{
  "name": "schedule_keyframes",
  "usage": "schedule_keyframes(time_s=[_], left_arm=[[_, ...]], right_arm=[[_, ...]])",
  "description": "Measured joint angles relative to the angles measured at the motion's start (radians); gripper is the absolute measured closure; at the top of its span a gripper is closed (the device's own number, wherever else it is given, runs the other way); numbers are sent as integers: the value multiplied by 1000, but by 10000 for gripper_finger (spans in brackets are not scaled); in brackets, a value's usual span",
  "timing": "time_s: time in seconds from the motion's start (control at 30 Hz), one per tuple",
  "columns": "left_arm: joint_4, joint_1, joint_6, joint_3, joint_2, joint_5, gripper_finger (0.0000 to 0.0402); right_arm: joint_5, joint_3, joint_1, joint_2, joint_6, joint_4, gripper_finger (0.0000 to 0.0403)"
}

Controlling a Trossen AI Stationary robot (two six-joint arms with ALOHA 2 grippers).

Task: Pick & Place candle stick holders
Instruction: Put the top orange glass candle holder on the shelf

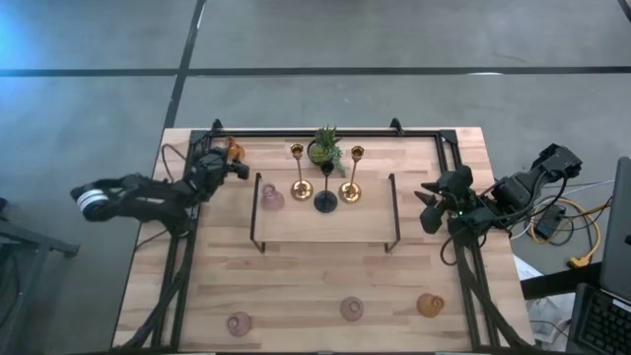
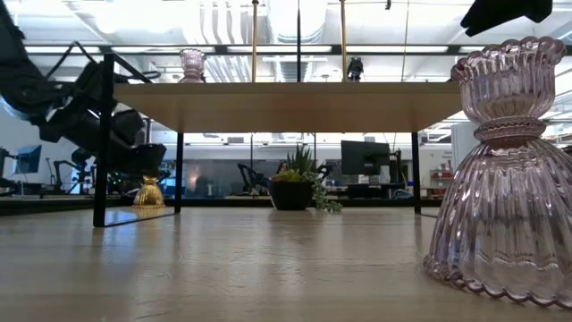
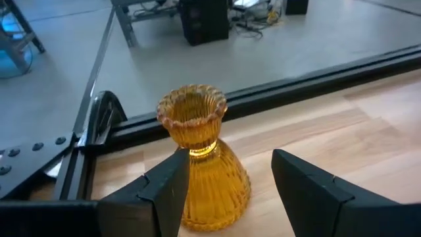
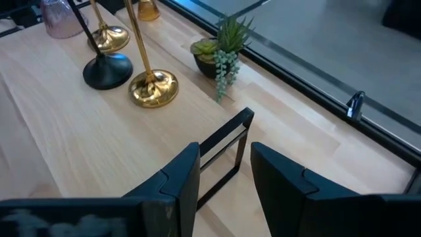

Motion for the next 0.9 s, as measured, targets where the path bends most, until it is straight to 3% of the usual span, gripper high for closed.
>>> schedule_keyframes(time_s=[0.37, 0.9], left_arm=[[61, 8, -73, 34, 137, -70, 183], [93, 2, -248, 70, 194, -173, 184]], right_arm=[[-7, 0, -1, 0, -16, -1, 271], [-1, 0, 0, 0, -22, -1, 271]])
